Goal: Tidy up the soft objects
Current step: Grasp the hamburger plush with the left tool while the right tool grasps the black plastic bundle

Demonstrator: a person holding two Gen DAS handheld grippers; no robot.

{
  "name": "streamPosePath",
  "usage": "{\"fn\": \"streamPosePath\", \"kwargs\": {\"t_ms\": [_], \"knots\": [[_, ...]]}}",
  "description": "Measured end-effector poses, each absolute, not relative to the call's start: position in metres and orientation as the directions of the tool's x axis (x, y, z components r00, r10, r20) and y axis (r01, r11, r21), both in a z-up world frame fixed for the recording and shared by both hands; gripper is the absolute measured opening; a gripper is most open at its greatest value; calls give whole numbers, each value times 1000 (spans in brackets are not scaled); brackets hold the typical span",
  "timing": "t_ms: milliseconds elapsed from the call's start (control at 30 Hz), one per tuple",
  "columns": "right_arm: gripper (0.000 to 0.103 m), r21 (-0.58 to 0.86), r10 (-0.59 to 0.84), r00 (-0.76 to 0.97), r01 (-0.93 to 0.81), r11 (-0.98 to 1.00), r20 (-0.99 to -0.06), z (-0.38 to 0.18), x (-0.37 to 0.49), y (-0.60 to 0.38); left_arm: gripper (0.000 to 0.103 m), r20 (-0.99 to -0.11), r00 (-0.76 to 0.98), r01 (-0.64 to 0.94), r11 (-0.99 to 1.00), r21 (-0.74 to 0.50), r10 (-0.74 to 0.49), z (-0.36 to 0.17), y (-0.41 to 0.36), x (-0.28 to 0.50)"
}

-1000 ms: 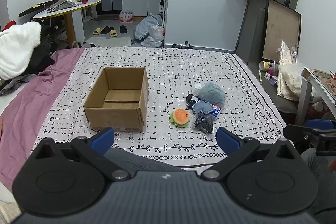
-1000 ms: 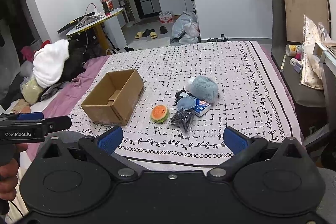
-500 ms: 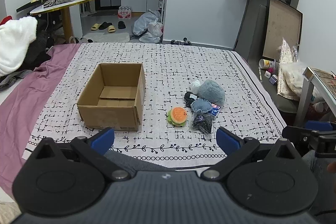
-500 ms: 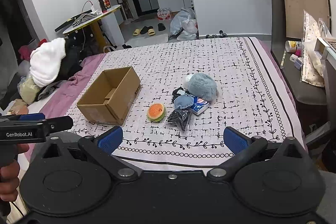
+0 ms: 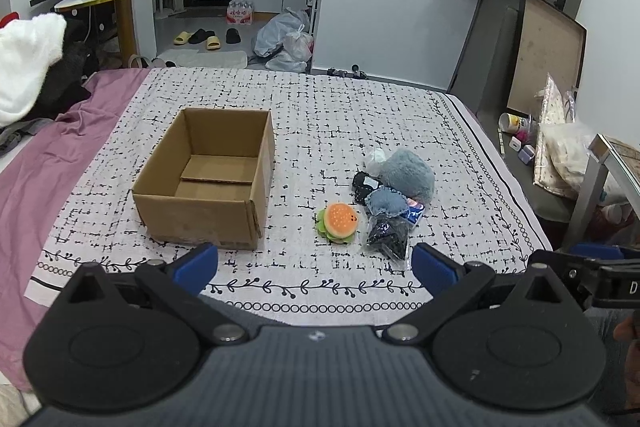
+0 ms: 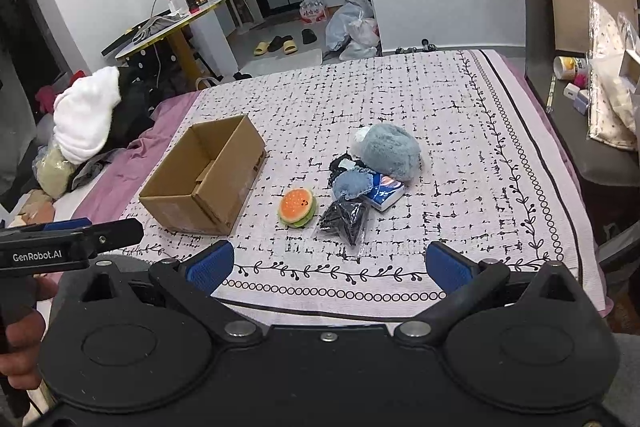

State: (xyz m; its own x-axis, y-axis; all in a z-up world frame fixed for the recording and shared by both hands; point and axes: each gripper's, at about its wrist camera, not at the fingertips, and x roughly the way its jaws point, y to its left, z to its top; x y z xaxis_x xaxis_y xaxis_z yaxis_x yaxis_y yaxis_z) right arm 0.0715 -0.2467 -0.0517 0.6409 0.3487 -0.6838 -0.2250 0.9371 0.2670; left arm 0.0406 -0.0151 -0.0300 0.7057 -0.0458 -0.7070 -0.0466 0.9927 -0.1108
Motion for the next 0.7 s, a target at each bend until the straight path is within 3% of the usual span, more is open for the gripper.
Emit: {"fn": "streamPosePath", "kwargs": {"t_ms": [700], "knots": [[103, 404, 420, 572, -163, 900, -705, -95, 145, -249, 100, -744, 661, -47, 985, -168, -95, -63, -24, 108]]}}
